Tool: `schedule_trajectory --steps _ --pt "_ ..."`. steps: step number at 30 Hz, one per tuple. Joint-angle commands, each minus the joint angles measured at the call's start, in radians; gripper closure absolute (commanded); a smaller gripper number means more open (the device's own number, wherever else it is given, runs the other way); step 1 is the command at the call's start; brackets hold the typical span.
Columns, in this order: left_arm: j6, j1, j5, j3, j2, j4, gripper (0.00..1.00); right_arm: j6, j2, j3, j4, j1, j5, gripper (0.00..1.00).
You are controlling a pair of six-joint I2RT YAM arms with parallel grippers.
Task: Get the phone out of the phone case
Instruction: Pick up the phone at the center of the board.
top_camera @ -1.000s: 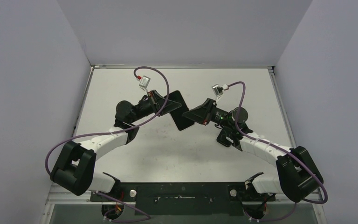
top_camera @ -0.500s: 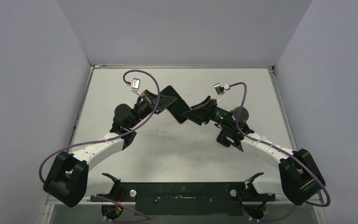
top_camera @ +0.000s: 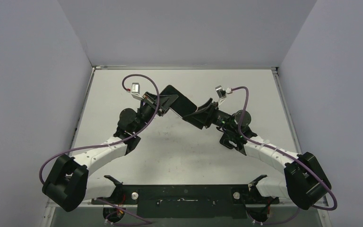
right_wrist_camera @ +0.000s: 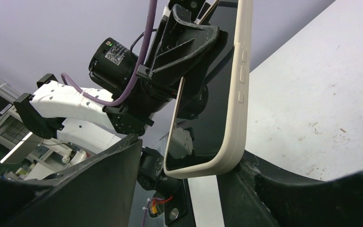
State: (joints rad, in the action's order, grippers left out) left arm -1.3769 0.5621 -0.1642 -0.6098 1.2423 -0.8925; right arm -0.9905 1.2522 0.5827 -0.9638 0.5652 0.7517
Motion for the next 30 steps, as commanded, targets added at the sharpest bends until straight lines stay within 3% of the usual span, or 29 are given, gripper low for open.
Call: schedule_trajectory --steps 1,9,16,23,30 --pt "-0.043 0.012 0.063 -0.009 -0.041 -0.075 1.00 0.056 -0.011 0.014 -0.063 0.014 -0.008 0.45" --pt "-0.068 0.013 0.072 -0.016 -0.056 0.034 1.00 0.128 -0.021 0.015 -0.042 0.031 0.006 0.58" --pt "-0.106 0.010 0.047 -0.026 -0.047 0.077 1.00 0.236 -0.031 0.034 0.046 0.048 0.024 0.81" --pt "-0.136 -0.009 0.006 -0.032 -0.040 0.131 1.00 0.489 -0.033 0.107 0.266 0.097 0.044 0.82" --pt "-0.166 -0.020 -0.023 -0.024 -0.042 0.136 1.00 0.706 -0.052 0.057 0.243 0.128 0.009 0.82"
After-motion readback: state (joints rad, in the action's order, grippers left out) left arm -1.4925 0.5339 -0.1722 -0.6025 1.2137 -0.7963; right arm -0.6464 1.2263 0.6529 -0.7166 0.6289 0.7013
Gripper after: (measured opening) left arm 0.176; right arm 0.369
